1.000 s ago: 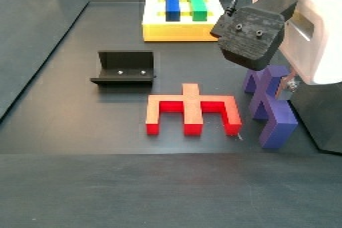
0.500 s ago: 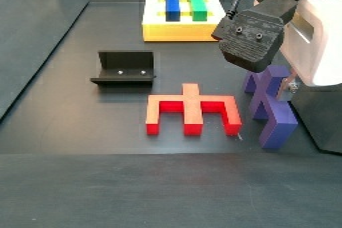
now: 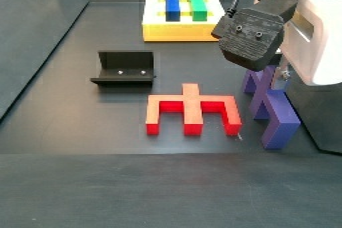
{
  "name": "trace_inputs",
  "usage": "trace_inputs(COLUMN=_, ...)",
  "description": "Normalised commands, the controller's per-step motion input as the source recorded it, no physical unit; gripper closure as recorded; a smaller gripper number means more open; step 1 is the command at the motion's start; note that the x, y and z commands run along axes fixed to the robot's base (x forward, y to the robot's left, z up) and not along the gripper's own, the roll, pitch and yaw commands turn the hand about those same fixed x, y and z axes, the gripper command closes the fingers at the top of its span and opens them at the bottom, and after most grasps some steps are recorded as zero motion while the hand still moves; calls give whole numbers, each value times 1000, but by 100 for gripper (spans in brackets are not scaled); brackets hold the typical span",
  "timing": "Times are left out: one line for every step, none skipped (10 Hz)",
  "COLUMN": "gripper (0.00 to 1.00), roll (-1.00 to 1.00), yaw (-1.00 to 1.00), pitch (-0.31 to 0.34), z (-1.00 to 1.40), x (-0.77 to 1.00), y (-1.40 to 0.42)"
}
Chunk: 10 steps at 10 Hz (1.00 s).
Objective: Pick up the purple object. Move up. Move to above the board. Insert the purple object.
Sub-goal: Pick up the purple object.
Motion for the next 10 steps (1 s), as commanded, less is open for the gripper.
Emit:
trace_inputs(gripper=100, roll=0, yaw=0, pitch=0, z=0, x=0, y=0)
trace_inputs(gripper=100, roll=0, yaw=0, pitch=0, z=0, x=0, y=0)
trace_inputs(gripper=100, roll=0, yaw=0, pitch=0, z=0, x=0, y=0)
trace_inputs(gripper=100, roll=0, yaw=0, pitch=0, z=0, x=0, y=0)
trace_inputs(gripper=100, roll=0, yaw=0, pitch=0, z=0, x=0, y=0)
trace_inputs(gripper=100, roll=0, yaw=0, pitch=0, z=0, x=0, y=0)
trace_inputs(gripper=100, roll=0, yaw=0, pitch=0, z=0, x=0, y=0)
trace_inputs(gripper=100, roll=0, yaw=0, pitch=0, z=0, x=0, y=0)
trace_inputs(gripper=100, roll=0, yaw=0, pitch=0, z=0, x=0, y=0)
trace_inputs(gripper=100, roll=0, yaw=0, pitch=0, z=0, x=0, y=0)
